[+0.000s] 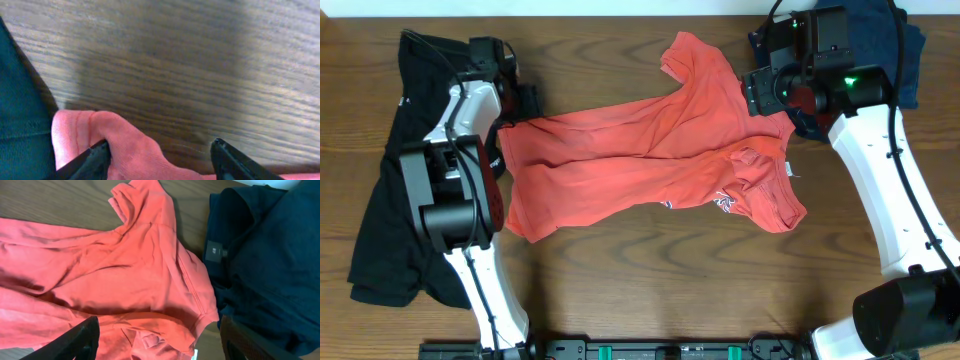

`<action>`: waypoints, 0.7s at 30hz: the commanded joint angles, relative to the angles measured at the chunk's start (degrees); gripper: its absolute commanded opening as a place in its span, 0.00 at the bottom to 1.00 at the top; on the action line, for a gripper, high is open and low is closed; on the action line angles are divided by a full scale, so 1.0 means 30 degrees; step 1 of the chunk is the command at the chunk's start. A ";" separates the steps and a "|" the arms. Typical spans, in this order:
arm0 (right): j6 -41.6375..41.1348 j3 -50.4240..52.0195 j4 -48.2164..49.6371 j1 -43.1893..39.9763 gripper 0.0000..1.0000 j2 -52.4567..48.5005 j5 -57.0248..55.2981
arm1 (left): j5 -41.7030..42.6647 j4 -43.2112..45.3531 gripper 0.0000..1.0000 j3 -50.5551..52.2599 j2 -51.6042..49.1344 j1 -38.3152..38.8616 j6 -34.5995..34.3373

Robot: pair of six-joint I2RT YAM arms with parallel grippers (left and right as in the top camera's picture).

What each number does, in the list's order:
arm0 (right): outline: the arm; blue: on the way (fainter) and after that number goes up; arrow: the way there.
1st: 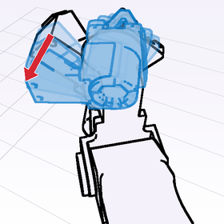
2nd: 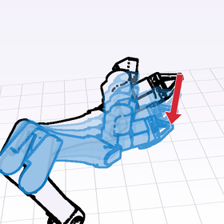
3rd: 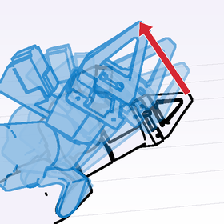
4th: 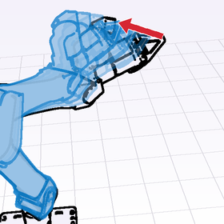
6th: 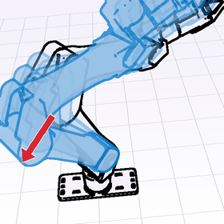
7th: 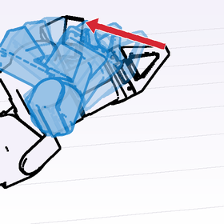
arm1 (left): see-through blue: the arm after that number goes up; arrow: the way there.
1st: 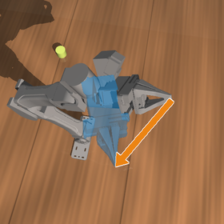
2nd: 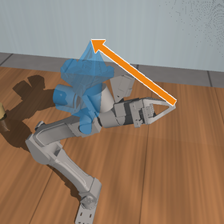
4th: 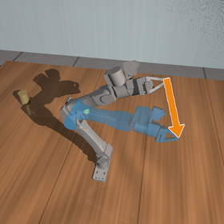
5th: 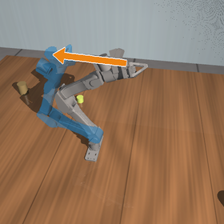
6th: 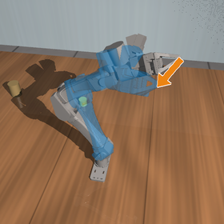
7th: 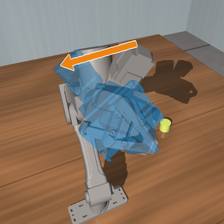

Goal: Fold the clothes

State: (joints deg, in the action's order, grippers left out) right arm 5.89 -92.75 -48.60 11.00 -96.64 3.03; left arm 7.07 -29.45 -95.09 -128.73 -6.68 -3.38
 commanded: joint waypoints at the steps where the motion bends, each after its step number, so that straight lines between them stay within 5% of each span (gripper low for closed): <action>1: -0.0007 -0.0204 0.0000 0.0109 0.76 -0.0044 0.0095 | 0.0007 -0.0015 0.64 -0.0466 -0.0539 -0.0015 -0.0211; 5: -0.0015 -0.0204 0.0007 0.0109 0.75 -0.0044 0.0095 | 0.0007 -0.0138 0.44 -0.0466 -0.0634 -0.0015 -0.0481; 9: -0.0036 -0.0204 0.0277 0.0109 0.71 -0.0044 0.0102 | 0.0007 -0.0648 0.06 -0.0474 -0.0510 -0.0015 -0.0554; 21: -0.1239 -0.0204 0.5734 0.1107 0.75 -0.2499 0.0284 | 0.0000 -0.5763 0.06 -0.0474 0.3169 -0.0015 -0.1625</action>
State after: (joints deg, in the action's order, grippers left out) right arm 3.55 -92.92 -33.45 12.45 -99.83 3.22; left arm 7.16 -45.32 -96.01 -125.21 -6.70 -6.02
